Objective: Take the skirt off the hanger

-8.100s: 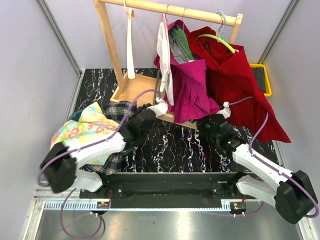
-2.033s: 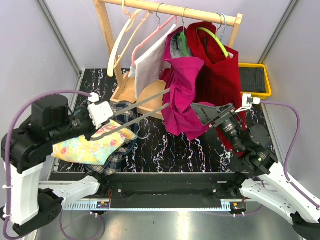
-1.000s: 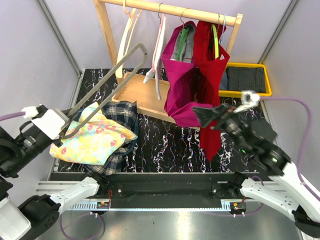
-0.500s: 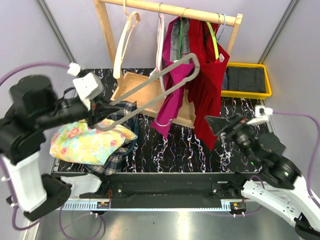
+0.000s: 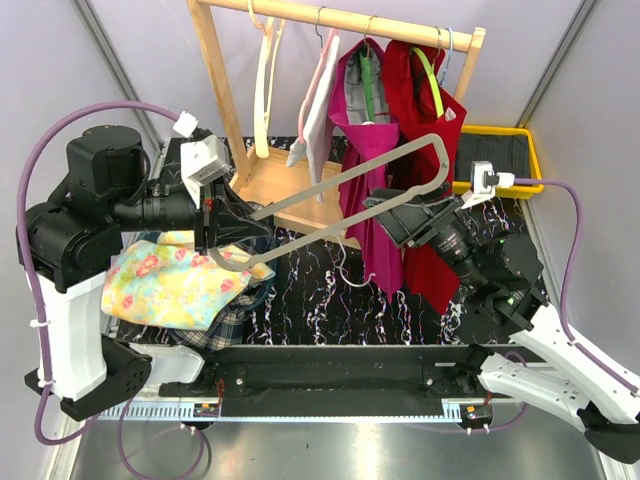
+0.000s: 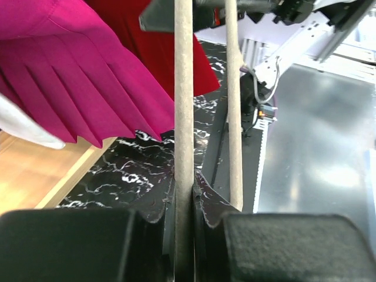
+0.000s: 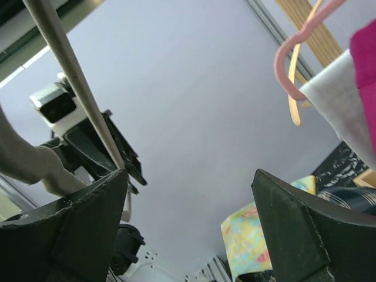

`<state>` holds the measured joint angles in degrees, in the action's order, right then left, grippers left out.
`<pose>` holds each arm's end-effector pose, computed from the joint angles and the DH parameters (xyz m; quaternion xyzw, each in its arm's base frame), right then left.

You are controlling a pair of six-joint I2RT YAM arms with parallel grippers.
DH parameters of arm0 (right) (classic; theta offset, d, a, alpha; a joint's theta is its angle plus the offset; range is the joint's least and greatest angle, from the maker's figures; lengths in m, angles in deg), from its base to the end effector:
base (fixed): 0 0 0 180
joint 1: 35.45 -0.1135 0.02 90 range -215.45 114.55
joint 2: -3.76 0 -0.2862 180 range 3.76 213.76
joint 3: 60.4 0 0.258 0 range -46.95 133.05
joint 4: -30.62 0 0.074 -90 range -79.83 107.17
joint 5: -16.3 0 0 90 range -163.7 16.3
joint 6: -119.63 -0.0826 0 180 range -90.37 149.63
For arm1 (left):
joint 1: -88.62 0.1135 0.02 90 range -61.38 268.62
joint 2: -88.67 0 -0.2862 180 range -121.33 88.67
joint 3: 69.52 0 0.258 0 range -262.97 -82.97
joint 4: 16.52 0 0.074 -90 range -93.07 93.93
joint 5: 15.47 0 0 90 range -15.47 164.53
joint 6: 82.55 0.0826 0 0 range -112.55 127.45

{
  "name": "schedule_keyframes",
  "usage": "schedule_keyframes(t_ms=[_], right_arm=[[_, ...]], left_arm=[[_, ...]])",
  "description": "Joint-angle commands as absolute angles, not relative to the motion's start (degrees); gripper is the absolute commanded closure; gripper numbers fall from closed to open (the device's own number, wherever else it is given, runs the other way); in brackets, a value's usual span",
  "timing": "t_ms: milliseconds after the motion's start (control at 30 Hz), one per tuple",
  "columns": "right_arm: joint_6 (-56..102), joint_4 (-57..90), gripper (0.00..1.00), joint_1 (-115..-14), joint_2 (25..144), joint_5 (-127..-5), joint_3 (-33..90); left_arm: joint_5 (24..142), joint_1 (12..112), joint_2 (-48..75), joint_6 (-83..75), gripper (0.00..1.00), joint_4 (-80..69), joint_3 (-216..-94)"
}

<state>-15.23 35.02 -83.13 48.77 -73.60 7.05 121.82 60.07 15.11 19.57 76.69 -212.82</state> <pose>0.1318 0.1449 0.4851 -0.0136 0.5235 0.6159 0.5886 0.1007 -0.1239 0.5783 0.4725 0.6418 -0.4037 0.4494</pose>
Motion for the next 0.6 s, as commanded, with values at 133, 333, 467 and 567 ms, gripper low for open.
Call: schedule_keyframes(t_ms=[133,333,467,567], right_arm=[[-13.00,38.02,0.07,-84.66,48.85,-68.08,10.80],[-11.77,30.27,0.06,-85.28,47.89,-69.21,7.55],[-11.24,30.36,0.06,-85.37,46.21,-69.74,6.75],[-10.80,31.49,0.07,-85.46,46.56,-69.48,7.72]], left_arm=[[124.63,60.32,15.29,17.47,1.00,82.19,-213.65],[126.20,62.95,11.60,14.22,1.00,79.55,-222.36],[127.26,64.18,11.77,13.51,1.00,78.75,-220.97],[127.79,64.27,12.29,13.42,1.00,78.49,-219.56]])
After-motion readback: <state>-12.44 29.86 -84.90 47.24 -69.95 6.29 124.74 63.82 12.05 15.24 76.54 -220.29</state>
